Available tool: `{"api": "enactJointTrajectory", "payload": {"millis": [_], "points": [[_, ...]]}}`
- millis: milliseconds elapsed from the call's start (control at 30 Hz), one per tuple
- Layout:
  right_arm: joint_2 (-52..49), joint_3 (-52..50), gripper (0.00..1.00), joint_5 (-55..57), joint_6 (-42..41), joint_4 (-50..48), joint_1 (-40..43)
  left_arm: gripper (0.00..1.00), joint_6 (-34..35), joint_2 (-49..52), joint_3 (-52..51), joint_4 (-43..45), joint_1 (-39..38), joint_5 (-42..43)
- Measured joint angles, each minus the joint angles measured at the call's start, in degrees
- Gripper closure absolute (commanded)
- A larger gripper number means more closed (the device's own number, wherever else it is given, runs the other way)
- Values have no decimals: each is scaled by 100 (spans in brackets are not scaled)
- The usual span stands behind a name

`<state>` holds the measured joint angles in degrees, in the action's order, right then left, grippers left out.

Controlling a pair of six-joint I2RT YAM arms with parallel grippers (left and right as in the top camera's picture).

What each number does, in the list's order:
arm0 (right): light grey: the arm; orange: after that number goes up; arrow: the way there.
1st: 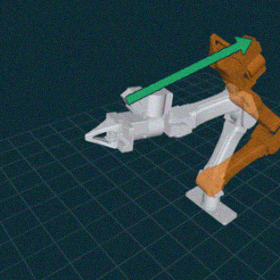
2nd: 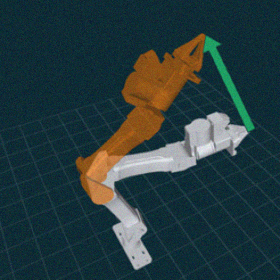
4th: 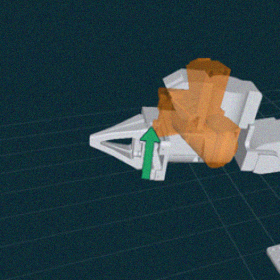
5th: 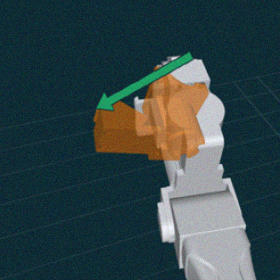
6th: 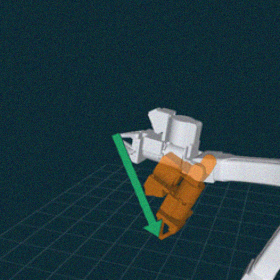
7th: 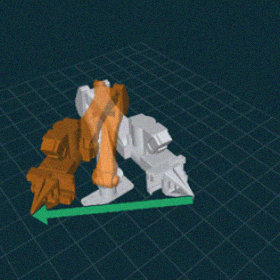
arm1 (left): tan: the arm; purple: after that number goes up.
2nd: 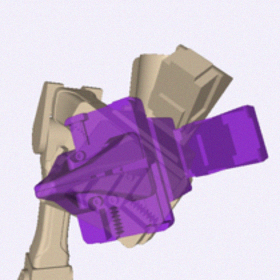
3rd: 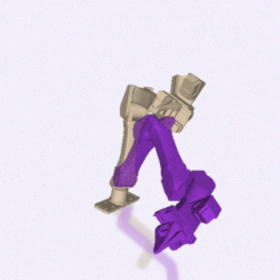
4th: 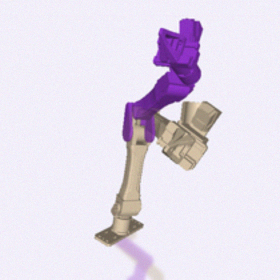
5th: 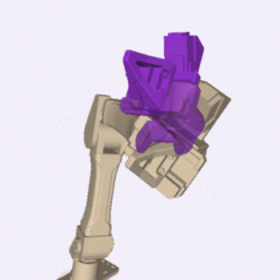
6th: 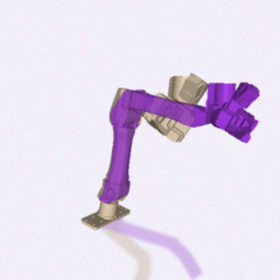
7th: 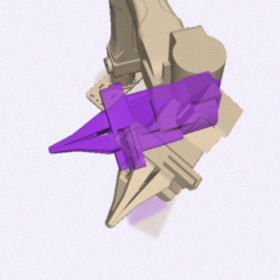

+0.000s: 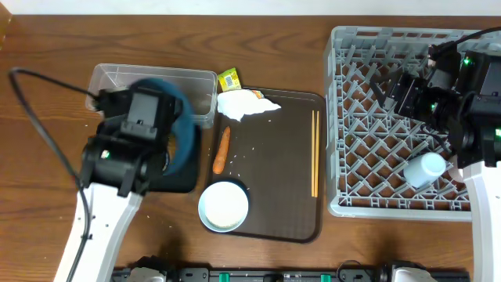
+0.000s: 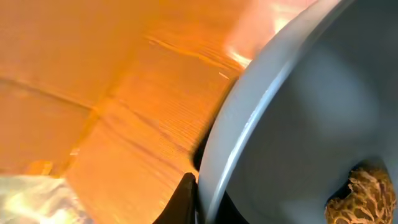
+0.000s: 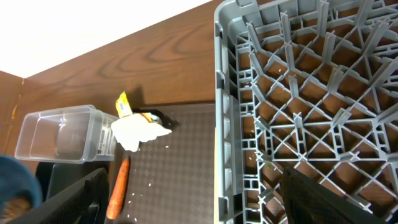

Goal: Sort waste into correct bins and load items into the dishwasher rack
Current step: 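Tip the blue plate over the black tray to dump the food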

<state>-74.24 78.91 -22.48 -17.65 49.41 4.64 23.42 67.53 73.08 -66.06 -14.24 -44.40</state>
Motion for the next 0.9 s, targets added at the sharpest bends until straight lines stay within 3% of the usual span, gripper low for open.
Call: {"api": "enactJointTrajectory", "payload": {"millis": [200,467,900], "points": [[0,0,20,0,0,9,0,94,232,201,-46,-151,-109,-472],[0,0,19,0,0,48,0,94,382,1392,-321,-533,-516,-1388],[0,0,19,0,0,20,0,94,354,1499,-321,-422,-511,-2785]]}}
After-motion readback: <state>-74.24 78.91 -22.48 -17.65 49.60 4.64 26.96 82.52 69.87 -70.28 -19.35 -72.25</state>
